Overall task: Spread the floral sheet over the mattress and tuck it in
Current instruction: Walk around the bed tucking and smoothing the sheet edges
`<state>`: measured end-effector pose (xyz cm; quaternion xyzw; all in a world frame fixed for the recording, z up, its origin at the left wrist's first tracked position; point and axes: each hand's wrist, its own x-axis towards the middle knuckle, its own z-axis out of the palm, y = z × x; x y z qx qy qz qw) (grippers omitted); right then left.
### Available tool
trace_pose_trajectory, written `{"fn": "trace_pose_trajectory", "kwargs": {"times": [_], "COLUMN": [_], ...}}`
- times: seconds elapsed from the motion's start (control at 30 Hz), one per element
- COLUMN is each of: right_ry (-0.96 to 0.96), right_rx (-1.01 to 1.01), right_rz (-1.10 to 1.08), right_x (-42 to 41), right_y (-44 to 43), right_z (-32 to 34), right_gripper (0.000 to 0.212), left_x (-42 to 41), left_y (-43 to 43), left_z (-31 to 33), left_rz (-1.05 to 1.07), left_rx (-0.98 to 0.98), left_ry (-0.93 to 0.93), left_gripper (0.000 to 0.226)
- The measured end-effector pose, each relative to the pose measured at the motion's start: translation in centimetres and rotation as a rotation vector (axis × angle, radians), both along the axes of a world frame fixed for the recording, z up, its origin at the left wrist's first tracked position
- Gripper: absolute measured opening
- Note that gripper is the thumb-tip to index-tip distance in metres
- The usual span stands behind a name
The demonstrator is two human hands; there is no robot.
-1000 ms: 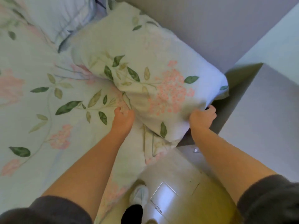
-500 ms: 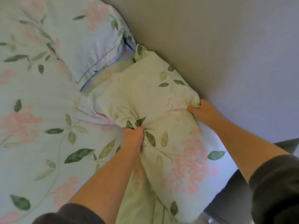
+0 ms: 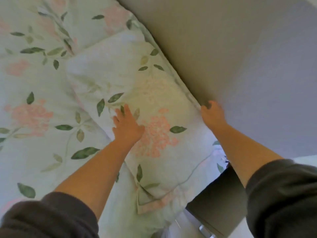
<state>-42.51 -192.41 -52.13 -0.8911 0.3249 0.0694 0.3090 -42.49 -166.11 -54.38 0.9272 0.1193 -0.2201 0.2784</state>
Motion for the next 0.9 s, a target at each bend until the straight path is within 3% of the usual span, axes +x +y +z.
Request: {"fn": "trace_pose_trajectory", "kwargs": {"times": [0.2, 0.3, 0.37, 0.47, 0.53, 0.67, 0.77, 0.9], "right_ry": [0.358, 0.329, 0.299, 0.201, 0.209, 0.382, 0.46, 0.479], "right_rx": [0.038, 0.114, 0.195, 0.484, 0.54, 0.46, 0.185, -0.111], "right_rz": [-0.172, -0.309, -0.38, -0.523, -0.532, -0.324, -0.144, -0.124], "right_x": [-13.3, -16.7, -17.6, -17.7, -18.2, -20.1, -21.1, -21.3], "right_y": [-4.2, -5.9, -7.7, -9.2, -10.2, -11.3, -12.8, -15.1], "right_z": [-8.0, -10.9, -12.5, -13.9, -14.6, -15.7, -15.3, -13.5], "right_gripper": [0.042, 0.045, 0.055, 0.059, 0.059, 0.052, 0.019, 0.012], "left_x": [-11.6, -15.3, -16.8, -17.7, -18.1, -18.0, -17.5, -17.5], "left_y": [-8.8, -12.6, -14.6, -16.2, -17.5, -18.6, -19.2, -20.2], "left_z": [-5.7, -7.1, -8.1, -9.4, -10.4, -10.7, -10.4, -10.1], "left_rz": [-0.583, -0.868, -1.035, -1.062, -1.049, -1.043, -1.068, -1.109], "left_rx": [0.336, 0.351, 0.324, 0.279, 0.275, 0.291, 0.319, 0.329], "left_ry": [-0.139, -0.256, -0.291, -0.213, -0.195, -0.186, -0.207, -0.199], "left_gripper": [0.073, 0.073, 0.058, 0.043, 0.044, 0.041, 0.04, 0.043]}}
